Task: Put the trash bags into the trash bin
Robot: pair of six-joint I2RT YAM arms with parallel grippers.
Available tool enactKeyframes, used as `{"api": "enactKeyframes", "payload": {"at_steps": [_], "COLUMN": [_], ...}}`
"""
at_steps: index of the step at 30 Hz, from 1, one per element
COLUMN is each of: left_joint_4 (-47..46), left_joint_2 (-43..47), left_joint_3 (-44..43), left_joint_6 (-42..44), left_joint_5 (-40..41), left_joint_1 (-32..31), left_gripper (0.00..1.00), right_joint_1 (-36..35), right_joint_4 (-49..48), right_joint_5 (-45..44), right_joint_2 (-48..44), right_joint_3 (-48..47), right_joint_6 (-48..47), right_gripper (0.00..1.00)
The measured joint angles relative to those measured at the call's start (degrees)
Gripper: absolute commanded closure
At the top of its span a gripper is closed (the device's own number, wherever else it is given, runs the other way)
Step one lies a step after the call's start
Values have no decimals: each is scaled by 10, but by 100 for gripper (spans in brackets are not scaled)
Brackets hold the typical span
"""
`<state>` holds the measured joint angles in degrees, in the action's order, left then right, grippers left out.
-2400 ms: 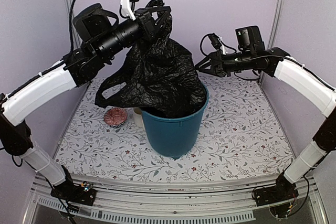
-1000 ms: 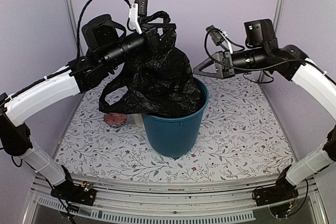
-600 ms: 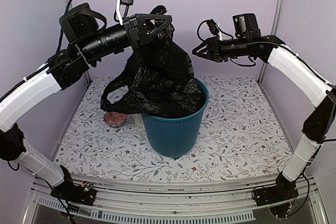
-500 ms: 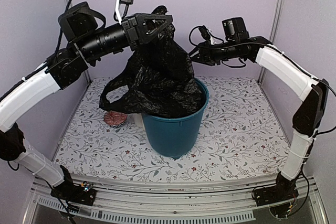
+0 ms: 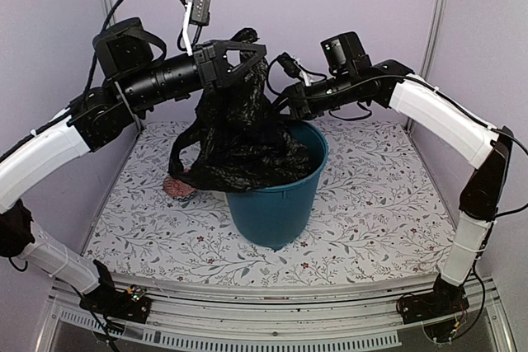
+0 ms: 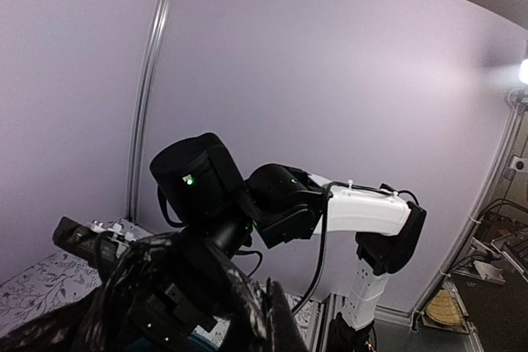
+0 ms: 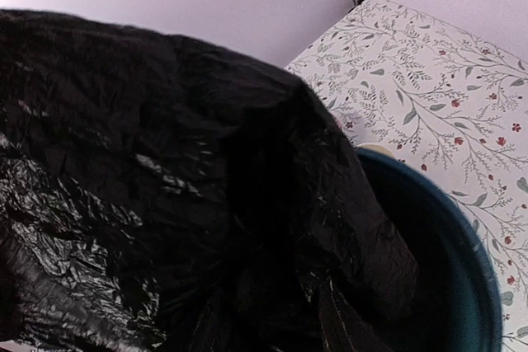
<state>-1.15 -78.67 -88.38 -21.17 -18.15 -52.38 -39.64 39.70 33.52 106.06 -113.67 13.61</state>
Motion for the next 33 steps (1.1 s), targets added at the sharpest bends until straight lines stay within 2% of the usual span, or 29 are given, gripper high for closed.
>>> {"api": "enactKeyframes", "payload": {"at_steps": [7,13,22,31,32,33], "left_joint_4": [-8,-54,-109,-84,-77,-68], "left_joint_2": [14,-19,-118,-192,-195,-195], "left_joint_3": [40,41,28,-44,-54,-66], "left_joint_6": [1,0,-20,-12,-7,-2], "left_joint_5": [23,23,3,-16,-16,-15], "left_joint_1": [0,0,-5,-44,-50,-55], "left_gripper": [100,100,100,100,98,91], "right_joint_1": [-10,2,59,82,82,82], "right_joint_4": [21,33,40,40,41,41], "right_joint_5": [-22,-43,-73,-94,-94,-94], "right_joint_2": [-14,-37,-189,-265,-268,-270], "right_joint_3": [45,56,133,169,169,169], "right_joint_6": [-12,-9,8,20,21,23], "right_gripper": [65,63,58,58,58,58]}}
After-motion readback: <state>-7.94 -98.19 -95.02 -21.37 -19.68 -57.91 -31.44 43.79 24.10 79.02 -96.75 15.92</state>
